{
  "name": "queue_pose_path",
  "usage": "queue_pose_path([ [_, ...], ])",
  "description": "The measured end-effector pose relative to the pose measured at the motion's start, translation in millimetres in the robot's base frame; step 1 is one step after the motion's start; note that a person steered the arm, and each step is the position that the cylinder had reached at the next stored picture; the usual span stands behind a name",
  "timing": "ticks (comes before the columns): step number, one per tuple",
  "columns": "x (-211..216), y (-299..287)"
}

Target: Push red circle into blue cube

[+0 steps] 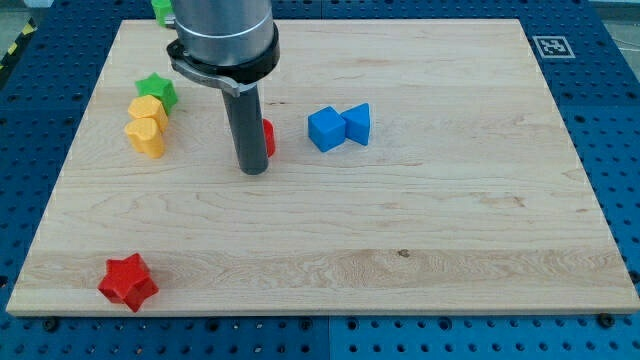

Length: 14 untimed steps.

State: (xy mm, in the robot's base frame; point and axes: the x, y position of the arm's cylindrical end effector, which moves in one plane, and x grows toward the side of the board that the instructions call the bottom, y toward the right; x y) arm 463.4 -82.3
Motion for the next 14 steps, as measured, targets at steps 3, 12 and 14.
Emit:
queue_pose_path([
  [3, -32, -7],
  [12, -76, 17],
  [14, -71, 17],
])
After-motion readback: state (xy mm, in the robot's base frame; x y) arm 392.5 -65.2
